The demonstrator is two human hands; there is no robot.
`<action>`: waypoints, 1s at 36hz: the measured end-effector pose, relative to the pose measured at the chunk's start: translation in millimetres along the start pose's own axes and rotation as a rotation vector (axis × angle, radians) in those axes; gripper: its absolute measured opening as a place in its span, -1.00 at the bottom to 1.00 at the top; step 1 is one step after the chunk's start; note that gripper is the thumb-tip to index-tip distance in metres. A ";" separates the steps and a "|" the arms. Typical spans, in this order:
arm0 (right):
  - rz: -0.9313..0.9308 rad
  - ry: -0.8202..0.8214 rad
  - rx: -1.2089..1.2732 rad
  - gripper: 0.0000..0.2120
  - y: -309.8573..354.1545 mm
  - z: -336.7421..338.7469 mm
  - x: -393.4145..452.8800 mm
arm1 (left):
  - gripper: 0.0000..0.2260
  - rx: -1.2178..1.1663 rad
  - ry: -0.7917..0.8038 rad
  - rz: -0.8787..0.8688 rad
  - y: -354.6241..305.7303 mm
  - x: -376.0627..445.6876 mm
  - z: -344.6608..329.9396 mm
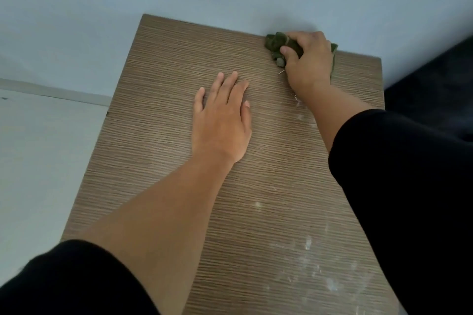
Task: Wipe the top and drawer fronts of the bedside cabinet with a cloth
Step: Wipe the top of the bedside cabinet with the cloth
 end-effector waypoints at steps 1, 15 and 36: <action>0.005 0.012 0.003 -0.73 -1.3 0.8 -2.0 | -0.60 -0.001 -0.003 0.000 -0.1 0.4 -0.1; 0.113 0.062 -0.013 -0.74 -18.8 1.4 -109.9 | -0.64 -0.016 -0.051 -0.028 0.7 1.8 4.6; 0.043 0.129 0.078 -0.76 -52.9 17.0 -280.5 | -0.61 -0.032 0.167 -0.054 -7.1 -25.7 20.8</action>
Point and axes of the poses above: each hand's wrist, its own x-axis towards the middle knuckle, its own z-axis out of the back of the hand, y = z × x, the point moved 5 cm from there along x, towards the middle knuckle, and after that the axes turned 10 degrees about -z, right-handed, at the moved point
